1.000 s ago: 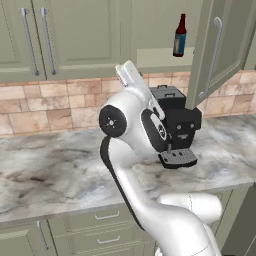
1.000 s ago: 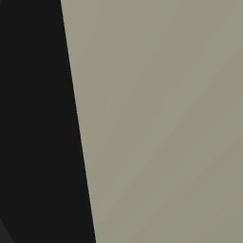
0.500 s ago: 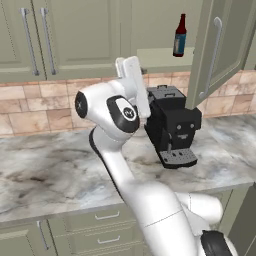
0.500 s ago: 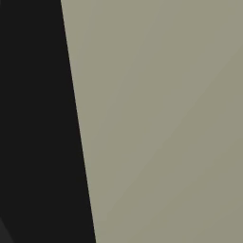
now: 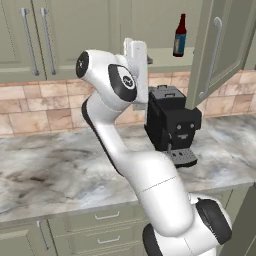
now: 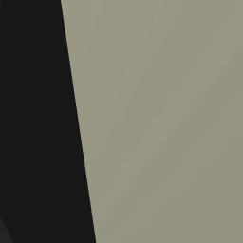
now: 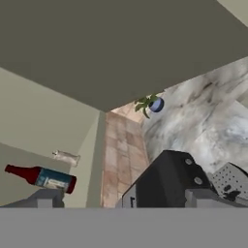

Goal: Get the candle and the beer from the cabinet and move them to the dining counter.

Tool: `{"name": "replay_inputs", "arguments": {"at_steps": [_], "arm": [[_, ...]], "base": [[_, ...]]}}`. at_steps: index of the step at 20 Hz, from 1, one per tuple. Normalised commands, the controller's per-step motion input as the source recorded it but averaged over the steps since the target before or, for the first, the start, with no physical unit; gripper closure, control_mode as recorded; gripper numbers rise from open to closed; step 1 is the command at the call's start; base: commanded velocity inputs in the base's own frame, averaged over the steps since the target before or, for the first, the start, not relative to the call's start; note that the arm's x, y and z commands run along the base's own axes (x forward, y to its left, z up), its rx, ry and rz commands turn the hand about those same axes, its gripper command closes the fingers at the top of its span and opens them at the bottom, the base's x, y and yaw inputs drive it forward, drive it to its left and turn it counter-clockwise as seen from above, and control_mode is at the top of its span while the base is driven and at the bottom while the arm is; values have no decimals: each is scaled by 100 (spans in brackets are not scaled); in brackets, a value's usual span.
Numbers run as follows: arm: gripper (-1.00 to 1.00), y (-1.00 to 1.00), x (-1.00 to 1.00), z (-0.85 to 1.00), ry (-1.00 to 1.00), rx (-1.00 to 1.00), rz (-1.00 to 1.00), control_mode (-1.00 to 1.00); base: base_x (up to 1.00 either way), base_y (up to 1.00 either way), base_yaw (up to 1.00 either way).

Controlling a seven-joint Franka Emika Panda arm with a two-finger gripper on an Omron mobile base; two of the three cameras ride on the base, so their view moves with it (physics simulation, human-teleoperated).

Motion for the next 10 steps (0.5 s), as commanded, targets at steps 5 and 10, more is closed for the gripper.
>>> {"name": "replay_inputs", "arguments": {"at_steps": [5,10], "arm": [[-100,-20,36,-19,-21,12,0,-100],[-100,-21,25,-25,-13,11,-3,-100]], "base": [[0,0,0],[0,0,0]]}}
